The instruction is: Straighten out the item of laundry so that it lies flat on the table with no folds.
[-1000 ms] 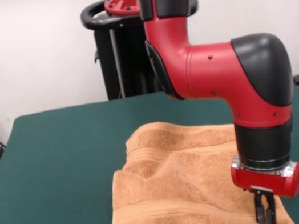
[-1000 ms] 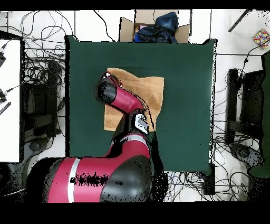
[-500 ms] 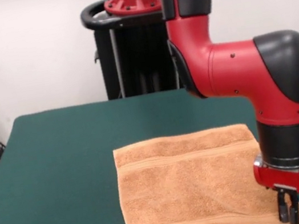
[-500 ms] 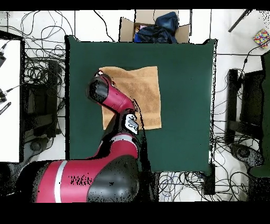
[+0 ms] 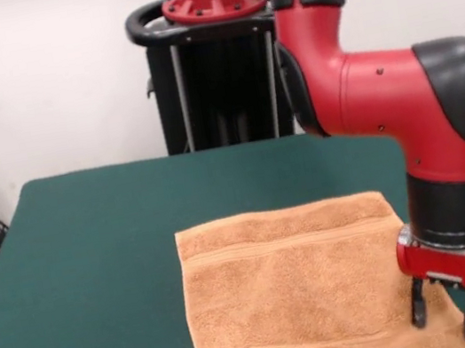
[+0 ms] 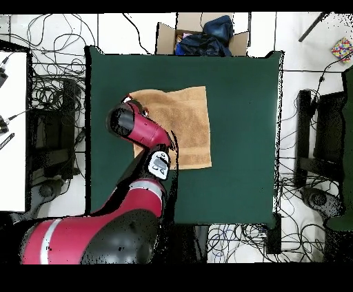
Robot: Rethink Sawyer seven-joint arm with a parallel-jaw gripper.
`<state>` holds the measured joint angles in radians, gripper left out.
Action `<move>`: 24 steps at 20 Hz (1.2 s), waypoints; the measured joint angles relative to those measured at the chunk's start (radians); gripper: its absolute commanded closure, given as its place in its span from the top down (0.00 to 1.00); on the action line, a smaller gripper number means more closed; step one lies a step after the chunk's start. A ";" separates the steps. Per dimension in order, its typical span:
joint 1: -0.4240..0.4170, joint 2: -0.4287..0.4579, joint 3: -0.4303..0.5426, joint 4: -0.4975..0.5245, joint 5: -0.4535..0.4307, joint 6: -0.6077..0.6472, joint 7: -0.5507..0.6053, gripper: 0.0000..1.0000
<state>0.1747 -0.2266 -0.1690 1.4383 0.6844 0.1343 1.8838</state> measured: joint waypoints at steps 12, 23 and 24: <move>0.042 -0.017 -0.135 -0.006 -0.018 0.241 0.000 1.00; 0.133 -0.274 -0.290 0.078 -0.019 0.296 0.001 1.00; 0.144 -0.290 -0.308 0.077 -0.019 0.308 0.003 1.00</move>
<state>0.3189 -0.5170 -0.4767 1.5156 0.6651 0.4424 1.8869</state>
